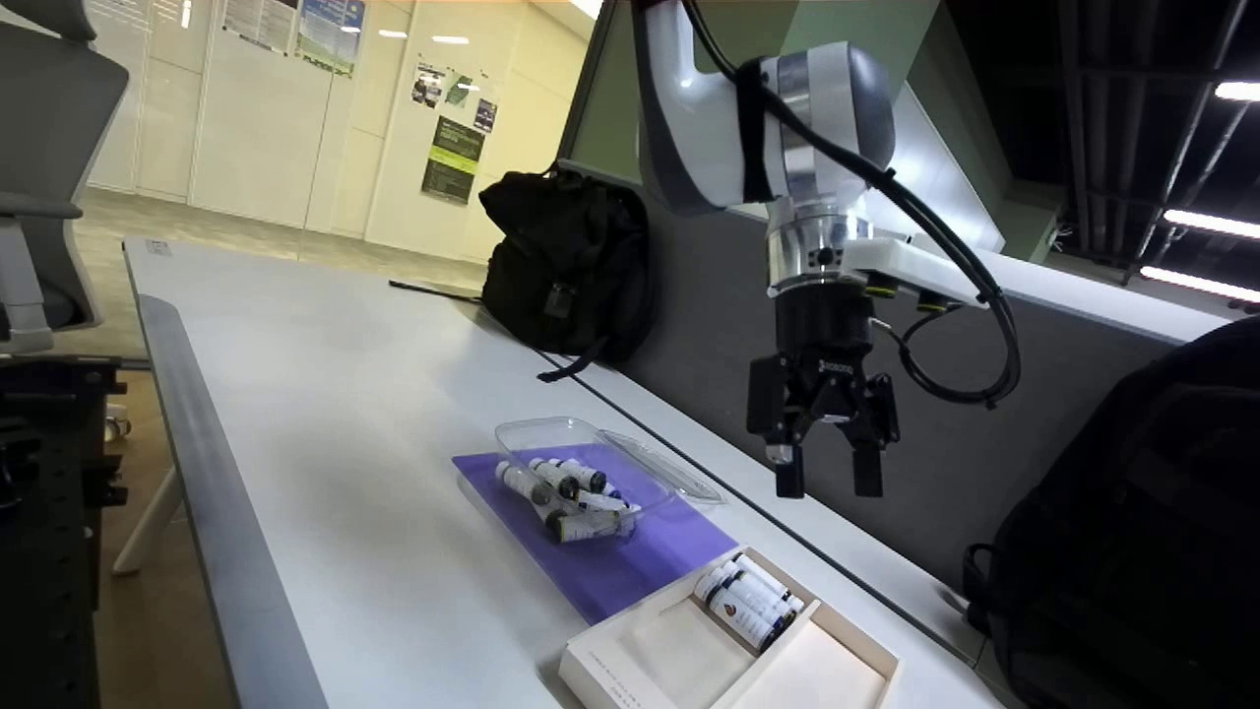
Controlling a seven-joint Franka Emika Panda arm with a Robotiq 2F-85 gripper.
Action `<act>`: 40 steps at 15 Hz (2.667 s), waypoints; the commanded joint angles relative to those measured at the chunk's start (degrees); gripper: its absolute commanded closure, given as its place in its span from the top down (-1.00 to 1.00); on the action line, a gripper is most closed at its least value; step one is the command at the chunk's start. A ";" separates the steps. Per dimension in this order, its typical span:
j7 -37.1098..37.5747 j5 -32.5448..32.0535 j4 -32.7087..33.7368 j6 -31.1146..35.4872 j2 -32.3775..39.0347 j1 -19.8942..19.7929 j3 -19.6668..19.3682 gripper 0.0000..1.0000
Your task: Take a bottle from the tray and put it in the clear container
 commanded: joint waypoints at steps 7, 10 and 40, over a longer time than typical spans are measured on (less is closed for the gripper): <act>-21.69 3.28 1.26 17.12 7.31 -6.60 3.14 1.00; -26.10 7.24 1.46 17.87 8.65 -6.11 3.24 1.00; -23.87 13.87 -2.87 25.23 14.27 -4.77 1.63 1.00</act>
